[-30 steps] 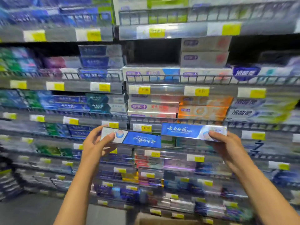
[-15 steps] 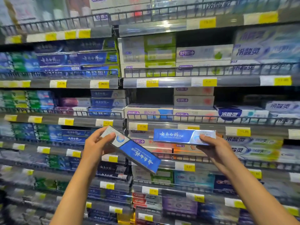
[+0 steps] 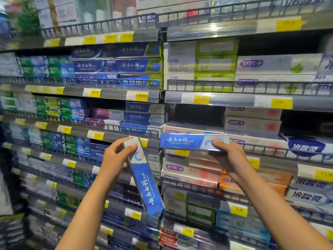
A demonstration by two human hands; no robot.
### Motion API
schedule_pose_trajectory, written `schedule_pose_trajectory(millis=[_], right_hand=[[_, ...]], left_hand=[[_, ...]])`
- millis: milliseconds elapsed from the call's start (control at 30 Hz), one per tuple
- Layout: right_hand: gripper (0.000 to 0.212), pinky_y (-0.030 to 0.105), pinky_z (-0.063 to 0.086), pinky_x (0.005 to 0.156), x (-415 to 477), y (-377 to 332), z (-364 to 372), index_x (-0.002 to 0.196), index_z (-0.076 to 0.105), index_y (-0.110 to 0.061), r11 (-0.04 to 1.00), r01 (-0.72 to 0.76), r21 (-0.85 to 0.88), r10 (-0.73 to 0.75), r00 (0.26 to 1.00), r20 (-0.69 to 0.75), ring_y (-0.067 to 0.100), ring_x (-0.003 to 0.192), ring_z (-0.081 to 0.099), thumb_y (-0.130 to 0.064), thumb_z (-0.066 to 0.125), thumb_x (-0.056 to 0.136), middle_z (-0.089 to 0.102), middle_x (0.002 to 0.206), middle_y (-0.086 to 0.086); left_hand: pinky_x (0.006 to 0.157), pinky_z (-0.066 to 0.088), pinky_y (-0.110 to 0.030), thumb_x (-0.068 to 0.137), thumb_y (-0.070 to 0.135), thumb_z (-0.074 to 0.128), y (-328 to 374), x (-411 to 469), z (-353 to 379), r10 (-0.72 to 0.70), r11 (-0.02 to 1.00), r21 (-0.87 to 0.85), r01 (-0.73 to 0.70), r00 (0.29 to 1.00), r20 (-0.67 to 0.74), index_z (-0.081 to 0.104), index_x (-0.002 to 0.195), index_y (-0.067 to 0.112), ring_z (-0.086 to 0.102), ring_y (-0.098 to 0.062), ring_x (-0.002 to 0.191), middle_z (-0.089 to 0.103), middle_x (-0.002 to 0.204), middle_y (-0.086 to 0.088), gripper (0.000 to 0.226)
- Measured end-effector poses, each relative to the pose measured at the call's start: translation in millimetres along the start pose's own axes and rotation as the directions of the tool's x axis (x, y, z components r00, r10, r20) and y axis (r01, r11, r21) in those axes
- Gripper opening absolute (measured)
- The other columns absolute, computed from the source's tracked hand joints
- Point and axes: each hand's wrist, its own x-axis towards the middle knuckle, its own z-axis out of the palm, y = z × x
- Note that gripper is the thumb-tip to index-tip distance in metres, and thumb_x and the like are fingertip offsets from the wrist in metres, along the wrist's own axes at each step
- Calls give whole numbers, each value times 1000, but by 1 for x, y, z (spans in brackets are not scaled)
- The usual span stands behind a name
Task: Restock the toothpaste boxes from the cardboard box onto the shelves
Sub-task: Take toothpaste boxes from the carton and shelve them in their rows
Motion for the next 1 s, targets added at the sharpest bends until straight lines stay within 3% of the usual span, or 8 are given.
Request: schedule_pose_trajectory(millis=[67, 167, 233, 333, 533, 667, 800, 1000], right_hand=[[2, 25, 57, 61, 18, 10, 24, 83, 59, -3, 1000, 21, 19, -21, 1000, 17, 18, 68, 68, -4, 62, 83, 72, 71, 5], [9, 24, 54, 52, 46, 28, 62, 76, 60, -7, 999, 34, 19, -35, 999, 8, 18, 63, 66, -3, 60, 84, 70, 66, 3], [9, 26, 55, 57, 64, 41, 86, 79, 63, -8, 996, 86, 1, -86, 996, -1, 18, 65, 67, -3, 59, 85, 72, 68, 2], [8, 29, 56, 69, 90, 57, 118, 92, 63, -3, 987, 161, -8, -161, 987, -23, 20, 75, 69, -3, 59, 84, 73, 79, 5], [41, 21, 51, 56, 133, 74, 171, 104, 59, -2, 950, 250, -185, -267, 960, -77, 18, 73, 66, -23, 67, 69, 69, 94, 15], [36, 45, 54, 88, 153, 85, 185, 108, 58, 1, 925, 261, -275, -299, 948, -106, 31, 96, 67, -13, 71, 78, 68, 106, 21], [32, 47, 52, 91, 161, 87, 185, 106, 59, -2, 899, 266, -348, -313, 946, -87, 32, 98, 67, -15, 71, 79, 69, 103, 18], [41, 35, 54, 77, 170, 65, 178, 106, 59, -5, 703, 277, -655, -341, 940, 31, 23, 87, 66, -17, 79, 73, 69, 99, 12]], left_hand=[[56, 56, -27, 90, 16, 60, -5, 21, -14, 15, 1000, 7, -15, 1000, -10, 64, 105, 17, 67, -7, 73, 66, 91, 0, 16], [69, 57, -40, 90, 17, 61, -16, 59, -41, 28, 999, 31, -28, 1000, 3, 64, 108, 18, 65, -18, 84, 66, 96, -5, 18], [70, 54, -40, 89, 16, 61, -23, 88, -58, 24, 999, 23, -24, 1000, 8, 64, 104, 19, 64, -17, 80, 66, 93, -5, 16], [66, 50, -37, 89, 12, 61, -34, 130, -83, 13, 1000, 5, -13, 1000, -8, 63, 90, 21, 61, -13, 65, 64, 80, -2, 10], [41, 49, -20, 89, 13, 61, -60, 197, -121, -40, 999, -22, 40, 999, 12, 65, 95, 14, 61, -4, 49, 67, 70, 0, 7], [39, 42, -15, 90, 14, 60, -73, 221, -134, -70, 996, -44, 71, 997, 24, 64, 100, 13, 56, -1, 43, 64, 76, -7, 10], [53, 42, -24, 88, 22, 63, -87, 234, -145, -107, 992, -67, 109, 994, 29, 68, 101, 19, 55, -13, 54, 67, 69, 0, 14], [57, 42, -27, 89, 23, 62, -91, 236, -150, -118, 988, -97, 123, 992, 51, 66, 94, 27, 58, -11, 57, 69, 58, 11, 7]])
